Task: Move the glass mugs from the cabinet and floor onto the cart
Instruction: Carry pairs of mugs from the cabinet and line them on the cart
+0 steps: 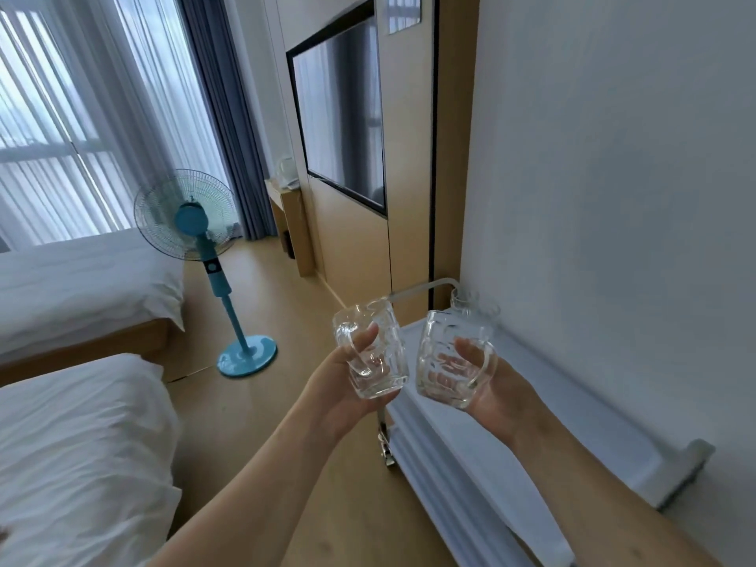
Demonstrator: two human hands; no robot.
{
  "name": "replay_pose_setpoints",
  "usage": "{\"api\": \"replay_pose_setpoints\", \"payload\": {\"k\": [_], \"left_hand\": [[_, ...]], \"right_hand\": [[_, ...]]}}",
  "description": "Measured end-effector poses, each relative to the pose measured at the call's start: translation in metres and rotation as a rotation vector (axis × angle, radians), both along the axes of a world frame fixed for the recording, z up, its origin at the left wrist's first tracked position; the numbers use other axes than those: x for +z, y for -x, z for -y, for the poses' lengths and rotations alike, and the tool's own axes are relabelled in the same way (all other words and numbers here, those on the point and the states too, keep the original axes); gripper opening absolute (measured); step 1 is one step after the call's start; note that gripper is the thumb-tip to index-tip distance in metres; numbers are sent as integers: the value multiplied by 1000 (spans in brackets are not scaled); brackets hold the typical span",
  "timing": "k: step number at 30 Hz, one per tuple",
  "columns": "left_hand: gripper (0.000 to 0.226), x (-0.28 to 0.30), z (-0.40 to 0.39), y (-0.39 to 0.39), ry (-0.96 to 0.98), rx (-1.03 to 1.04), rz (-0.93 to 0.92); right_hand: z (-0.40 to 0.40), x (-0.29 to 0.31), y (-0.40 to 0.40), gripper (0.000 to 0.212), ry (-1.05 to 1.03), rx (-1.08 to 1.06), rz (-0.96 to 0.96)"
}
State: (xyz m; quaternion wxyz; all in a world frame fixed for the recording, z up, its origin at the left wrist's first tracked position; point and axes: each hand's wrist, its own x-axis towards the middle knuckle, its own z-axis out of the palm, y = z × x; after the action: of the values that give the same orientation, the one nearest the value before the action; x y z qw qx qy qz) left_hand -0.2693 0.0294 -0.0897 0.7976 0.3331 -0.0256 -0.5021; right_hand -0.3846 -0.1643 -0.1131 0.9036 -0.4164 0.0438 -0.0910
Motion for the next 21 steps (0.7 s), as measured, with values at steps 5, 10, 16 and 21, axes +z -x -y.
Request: {"api": "replay_pose_setpoints", "payload": {"k": [5, 10, 16, 21], "left_hand": [[51, -1, 37, -51, -64, 15, 47], [73, -21, 68, -87, -95, -40, 35], [45, -36, 105, -131, -95, -142, 48], [46, -52, 136, -179, -102, -255, 54]], "right_hand": [[38, 0, -47, 37, 33, -31, -53], [65, -17, -72, 63, 45, -39, -120], [95, -31, -103, 40, -88, -95, -163], [107, -38, -134, 53, -13, -200, -193]]}}
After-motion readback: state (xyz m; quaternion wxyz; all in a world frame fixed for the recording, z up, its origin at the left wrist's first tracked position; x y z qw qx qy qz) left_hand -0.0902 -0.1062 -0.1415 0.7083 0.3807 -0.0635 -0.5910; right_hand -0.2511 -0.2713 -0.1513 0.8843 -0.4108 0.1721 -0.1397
